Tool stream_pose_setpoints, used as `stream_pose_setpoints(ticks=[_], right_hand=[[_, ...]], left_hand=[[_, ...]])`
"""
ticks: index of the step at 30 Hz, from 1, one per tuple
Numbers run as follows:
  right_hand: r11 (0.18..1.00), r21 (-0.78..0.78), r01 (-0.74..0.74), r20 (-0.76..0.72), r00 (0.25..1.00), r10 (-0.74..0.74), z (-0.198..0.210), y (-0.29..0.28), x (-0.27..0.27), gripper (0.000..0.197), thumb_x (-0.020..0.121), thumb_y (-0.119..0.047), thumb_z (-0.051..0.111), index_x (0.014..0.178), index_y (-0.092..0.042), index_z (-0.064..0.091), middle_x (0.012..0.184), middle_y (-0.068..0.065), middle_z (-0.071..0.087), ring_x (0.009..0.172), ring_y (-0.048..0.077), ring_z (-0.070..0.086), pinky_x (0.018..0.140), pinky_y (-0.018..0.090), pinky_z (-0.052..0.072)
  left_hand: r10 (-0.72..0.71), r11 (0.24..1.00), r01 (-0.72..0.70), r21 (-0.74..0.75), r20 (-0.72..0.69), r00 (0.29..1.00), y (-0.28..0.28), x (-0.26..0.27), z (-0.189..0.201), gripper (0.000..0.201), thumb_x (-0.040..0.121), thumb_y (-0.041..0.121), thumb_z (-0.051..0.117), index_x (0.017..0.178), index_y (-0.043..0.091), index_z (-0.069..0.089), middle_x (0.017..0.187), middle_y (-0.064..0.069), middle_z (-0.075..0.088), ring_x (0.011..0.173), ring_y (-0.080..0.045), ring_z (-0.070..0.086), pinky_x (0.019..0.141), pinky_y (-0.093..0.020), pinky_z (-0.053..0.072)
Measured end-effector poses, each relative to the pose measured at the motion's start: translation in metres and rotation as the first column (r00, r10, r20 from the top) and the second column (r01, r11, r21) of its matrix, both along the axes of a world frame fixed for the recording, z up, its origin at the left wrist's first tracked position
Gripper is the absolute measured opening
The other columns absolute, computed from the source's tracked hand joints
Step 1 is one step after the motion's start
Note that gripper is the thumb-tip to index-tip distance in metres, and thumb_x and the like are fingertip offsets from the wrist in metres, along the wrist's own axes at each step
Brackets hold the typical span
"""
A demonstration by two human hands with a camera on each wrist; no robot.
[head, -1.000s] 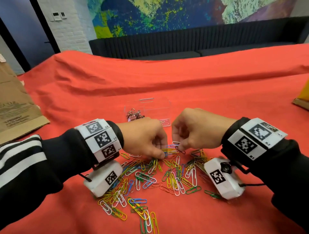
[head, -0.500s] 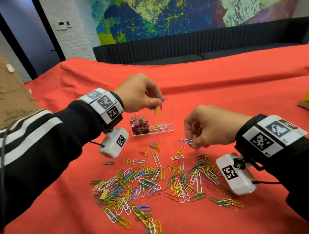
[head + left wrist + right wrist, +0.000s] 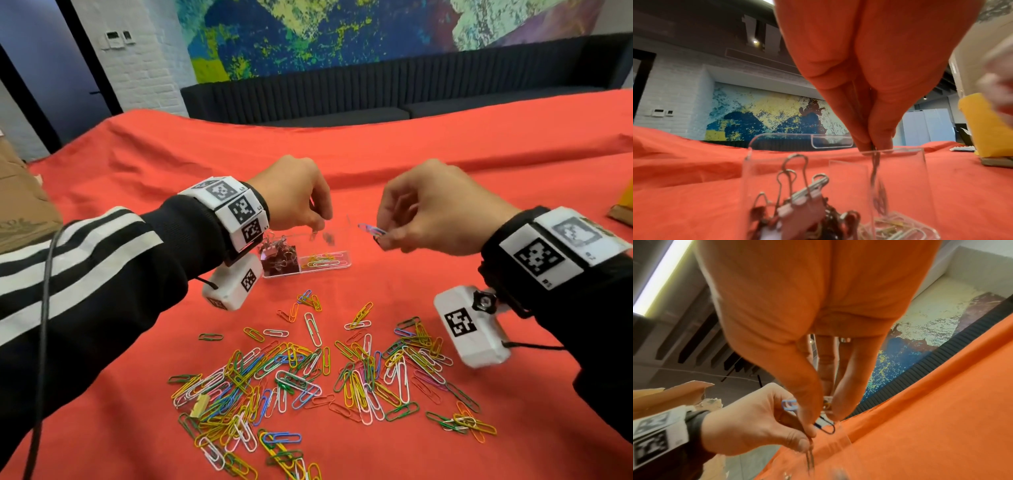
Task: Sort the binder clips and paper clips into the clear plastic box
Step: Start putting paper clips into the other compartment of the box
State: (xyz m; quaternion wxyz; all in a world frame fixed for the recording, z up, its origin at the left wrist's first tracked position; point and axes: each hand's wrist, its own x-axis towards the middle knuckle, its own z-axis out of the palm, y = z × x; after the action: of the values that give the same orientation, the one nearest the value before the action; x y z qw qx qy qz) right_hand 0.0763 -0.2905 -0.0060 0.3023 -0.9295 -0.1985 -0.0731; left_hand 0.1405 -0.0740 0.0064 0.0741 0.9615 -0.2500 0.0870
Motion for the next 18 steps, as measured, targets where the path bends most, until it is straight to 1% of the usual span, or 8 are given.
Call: stream_pose_setpoints(ticks=[3,5,6,8,10,13,16,18], right_hand=[[0.999,0.004,0.035,0.058,0.998,-0.035,0.009,0.014,0.016,0.015,0.068,-0.005,0.083,0.069,-0.016,0.073,0.060,0.001,0.074,0.052,0.013,0.072,0.059,0.029,0.060],[0.998,-0.039,0.057,0.093,0.994,-0.053,0.014,0.027,0.028,0.015,0.067,-0.009,0.085,0.069,-0.017,0.072,0.060,-0.001,0.072,0.048,0.004,0.066,0.056,0.021,0.054],[0.996,-0.061,0.069,0.111,0.992,-0.062,0.015,0.033,0.034,0.017,0.066,-0.012,0.087,0.068,-0.019,0.072,0.060,-0.003,0.071,0.049,0.001,0.063,0.056,0.020,0.050],[0.992,-0.088,0.089,0.123,0.989,-0.078,0.016,0.044,0.046,0.019,0.064,-0.015,0.089,0.066,-0.020,0.071,0.062,-0.005,0.069,0.058,0.002,0.061,0.061,0.022,0.049],[0.990,-0.108,0.091,0.109,0.991,-0.079,0.014,0.054,0.055,0.021,0.062,-0.016,0.091,0.064,-0.020,0.070,0.064,-0.005,0.069,0.065,0.009,0.063,0.066,0.027,0.053],[0.987,-0.142,0.081,0.092,0.993,-0.068,0.008,0.064,0.065,0.020,0.062,-0.015,0.091,0.062,-0.021,0.071,0.064,-0.002,0.070,0.068,0.016,0.067,0.065,0.029,0.054],[0.987,-0.149,0.063,0.089,0.995,-0.050,-0.001,0.066,0.071,0.017,0.066,-0.019,0.090,0.064,-0.023,0.074,0.066,-0.003,0.072,0.070,0.014,0.068,0.068,0.027,0.053],[0.991,-0.129,0.047,0.105,0.994,-0.033,-0.005,0.065,0.071,0.009,0.071,-0.020,0.086,0.070,-0.023,0.078,0.070,-0.004,0.074,0.070,0.012,0.067,0.071,0.024,0.051]], left_hand=[[-0.020,1.000,0.020,0.000,-0.027,0.999,0.006,-0.002,-0.001,0.016,0.077,0.012,0.081,0.085,0.026,0.080,0.076,0.011,0.075,0.079,-0.005,0.073,0.079,-0.021,0.054],[-0.019,0.999,0.018,-0.030,-0.047,0.999,0.014,-0.003,0.000,0.022,0.079,0.007,0.077,0.086,0.027,0.080,0.077,0.010,0.077,0.078,-0.004,0.073,0.080,-0.023,0.057],[-0.014,0.999,0.011,-0.052,-0.054,0.998,0.019,-0.003,0.000,0.024,0.079,0.004,0.074,0.087,0.027,0.079,0.076,0.010,0.077,0.077,-0.003,0.073,0.080,-0.024,0.058],[-0.010,0.995,0.006,-0.098,-0.043,0.999,0.029,-0.006,0.002,0.026,0.080,0.003,0.069,0.088,0.026,0.079,0.073,0.010,0.076,0.072,-0.001,0.073,0.077,-0.027,0.060],[-0.024,0.992,0.025,-0.120,0.005,1.000,0.039,-0.014,0.002,0.021,0.080,0.007,0.071,0.088,0.025,0.079,0.073,0.010,0.076,0.072,-0.001,0.072,0.077,-0.028,0.059],[-0.063,0.989,0.072,-0.132,0.072,0.995,0.053,-0.030,0.000,0.012,0.080,0.016,0.075,0.088,0.025,0.078,0.077,0.010,0.076,0.072,-0.001,0.070,0.076,-0.025,0.057],[-0.115,0.982,0.124,-0.142,0.067,0.991,0.061,-0.050,-0.003,0.007,0.079,0.018,0.075,0.084,0.023,0.077,0.073,0.009,0.075,0.066,0.000,0.069,0.068,-0.023,0.056],[-0.150,0.983,0.149,-0.110,-0.006,0.989,0.062,-0.063,-0.007,0.008,0.079,0.025,0.076,0.087,0.024,0.076,0.072,0.010,0.074,0.064,0.000,0.068,0.065,-0.023,0.055]])
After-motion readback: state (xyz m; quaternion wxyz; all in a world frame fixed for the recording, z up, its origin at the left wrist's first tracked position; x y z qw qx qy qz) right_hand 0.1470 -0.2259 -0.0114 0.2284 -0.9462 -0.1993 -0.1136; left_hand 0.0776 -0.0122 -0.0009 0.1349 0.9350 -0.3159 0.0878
